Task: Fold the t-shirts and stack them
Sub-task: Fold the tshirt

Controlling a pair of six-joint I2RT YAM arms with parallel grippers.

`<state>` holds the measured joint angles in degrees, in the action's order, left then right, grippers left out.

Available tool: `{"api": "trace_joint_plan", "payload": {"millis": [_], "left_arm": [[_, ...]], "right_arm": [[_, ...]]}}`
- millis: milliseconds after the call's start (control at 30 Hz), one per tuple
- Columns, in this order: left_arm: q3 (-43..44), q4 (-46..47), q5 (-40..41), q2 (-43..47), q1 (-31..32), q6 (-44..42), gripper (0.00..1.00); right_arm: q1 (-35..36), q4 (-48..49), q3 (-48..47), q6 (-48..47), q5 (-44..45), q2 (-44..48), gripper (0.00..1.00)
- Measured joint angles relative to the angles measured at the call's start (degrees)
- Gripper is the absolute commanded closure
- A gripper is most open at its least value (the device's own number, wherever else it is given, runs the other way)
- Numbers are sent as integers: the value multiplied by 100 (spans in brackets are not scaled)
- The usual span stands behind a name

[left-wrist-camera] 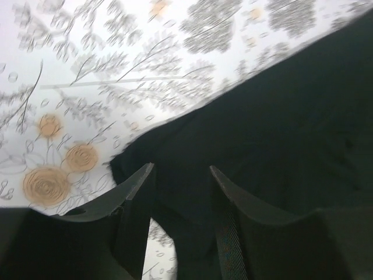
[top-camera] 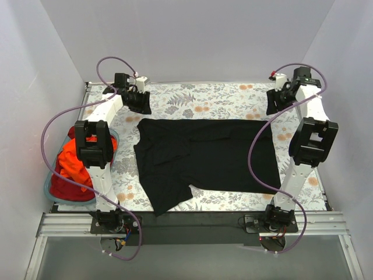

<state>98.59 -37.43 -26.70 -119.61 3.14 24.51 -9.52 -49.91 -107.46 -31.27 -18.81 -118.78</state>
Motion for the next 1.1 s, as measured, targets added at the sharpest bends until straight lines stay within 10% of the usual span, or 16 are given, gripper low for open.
{"api": "trace_joint_plan", "payload": {"millis": [333, 1100], "left_arm": [[-787, 354, -83, 616, 789, -46, 48], [-1370, 498, 9, 619, 898, -28, 47]], "right_arm": [[-1029, -756, 546, 944, -857, -236, 43], [-964, -960, 966, 1567, -1294, -868, 44]]}}
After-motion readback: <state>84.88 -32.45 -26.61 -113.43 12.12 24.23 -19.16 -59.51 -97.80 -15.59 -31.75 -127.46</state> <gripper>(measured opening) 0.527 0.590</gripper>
